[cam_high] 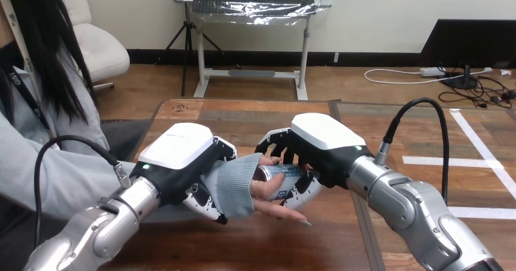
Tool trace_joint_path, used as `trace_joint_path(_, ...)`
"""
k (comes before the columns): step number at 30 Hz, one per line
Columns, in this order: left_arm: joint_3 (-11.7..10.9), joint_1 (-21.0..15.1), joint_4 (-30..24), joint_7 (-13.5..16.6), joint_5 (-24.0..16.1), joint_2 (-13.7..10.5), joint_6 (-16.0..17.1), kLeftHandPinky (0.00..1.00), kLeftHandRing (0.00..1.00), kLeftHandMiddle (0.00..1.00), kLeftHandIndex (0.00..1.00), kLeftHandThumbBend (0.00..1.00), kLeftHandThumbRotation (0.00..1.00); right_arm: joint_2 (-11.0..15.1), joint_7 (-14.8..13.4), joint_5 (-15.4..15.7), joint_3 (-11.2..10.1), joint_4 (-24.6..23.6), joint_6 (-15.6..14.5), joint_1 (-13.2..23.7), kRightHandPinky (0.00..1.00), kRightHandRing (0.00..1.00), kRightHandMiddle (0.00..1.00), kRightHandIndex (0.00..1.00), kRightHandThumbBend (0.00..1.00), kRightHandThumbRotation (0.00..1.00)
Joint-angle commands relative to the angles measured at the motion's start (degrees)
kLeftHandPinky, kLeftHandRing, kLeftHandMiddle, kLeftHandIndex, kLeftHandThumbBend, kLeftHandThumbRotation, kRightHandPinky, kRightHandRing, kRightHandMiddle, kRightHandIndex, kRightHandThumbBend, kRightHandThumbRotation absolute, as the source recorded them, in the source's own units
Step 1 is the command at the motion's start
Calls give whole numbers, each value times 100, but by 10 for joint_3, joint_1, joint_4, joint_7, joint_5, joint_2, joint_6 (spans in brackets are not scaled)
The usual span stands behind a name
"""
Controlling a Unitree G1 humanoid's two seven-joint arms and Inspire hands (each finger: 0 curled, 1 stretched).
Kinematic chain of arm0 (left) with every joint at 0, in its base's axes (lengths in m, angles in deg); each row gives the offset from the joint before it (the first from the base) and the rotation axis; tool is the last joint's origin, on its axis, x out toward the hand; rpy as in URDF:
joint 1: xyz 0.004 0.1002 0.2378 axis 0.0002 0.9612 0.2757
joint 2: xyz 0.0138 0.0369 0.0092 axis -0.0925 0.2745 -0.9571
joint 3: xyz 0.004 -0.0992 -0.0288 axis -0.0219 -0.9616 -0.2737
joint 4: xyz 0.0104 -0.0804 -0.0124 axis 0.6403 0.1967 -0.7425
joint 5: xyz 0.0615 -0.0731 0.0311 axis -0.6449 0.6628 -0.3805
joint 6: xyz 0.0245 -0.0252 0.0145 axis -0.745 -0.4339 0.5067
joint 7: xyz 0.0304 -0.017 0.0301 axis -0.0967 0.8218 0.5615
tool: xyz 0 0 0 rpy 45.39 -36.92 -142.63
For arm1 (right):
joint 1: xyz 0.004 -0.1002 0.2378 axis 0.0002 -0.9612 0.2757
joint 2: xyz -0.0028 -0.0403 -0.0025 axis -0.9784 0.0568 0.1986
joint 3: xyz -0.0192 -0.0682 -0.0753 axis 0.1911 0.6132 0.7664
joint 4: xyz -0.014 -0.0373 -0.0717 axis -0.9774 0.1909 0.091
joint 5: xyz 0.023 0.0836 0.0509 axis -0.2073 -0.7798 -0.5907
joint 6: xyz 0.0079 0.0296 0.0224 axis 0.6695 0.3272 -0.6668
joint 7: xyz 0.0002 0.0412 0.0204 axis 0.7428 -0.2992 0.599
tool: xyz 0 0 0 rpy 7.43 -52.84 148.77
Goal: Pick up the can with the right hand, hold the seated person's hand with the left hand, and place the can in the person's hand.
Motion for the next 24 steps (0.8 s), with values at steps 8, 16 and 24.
trace_joint_path(8, -14, -17, -39, 11, 8, 2, 5, 37, 39, 44, 47, 90, 10, 8, -9, 11, -6, 16, -4, 47, 55, 64, 67, 75, 90, 6)
trace_joint_path(16, -17, -12, -47, 12, 7, 0, 3, 38, 41, 46, 49, 90, 13, 7, -12, 9, -9, 20, -5, 47, 60, 70, 74, 80, 92, 11)
trace_joint_path(24, -22, -2, -58, 18, 7, 0, 3, 43, 47, 51, 55, 93, 16, 10, -18, 10, -12, 21, -1, 48, 70, 81, 82, 87, 94, 22)
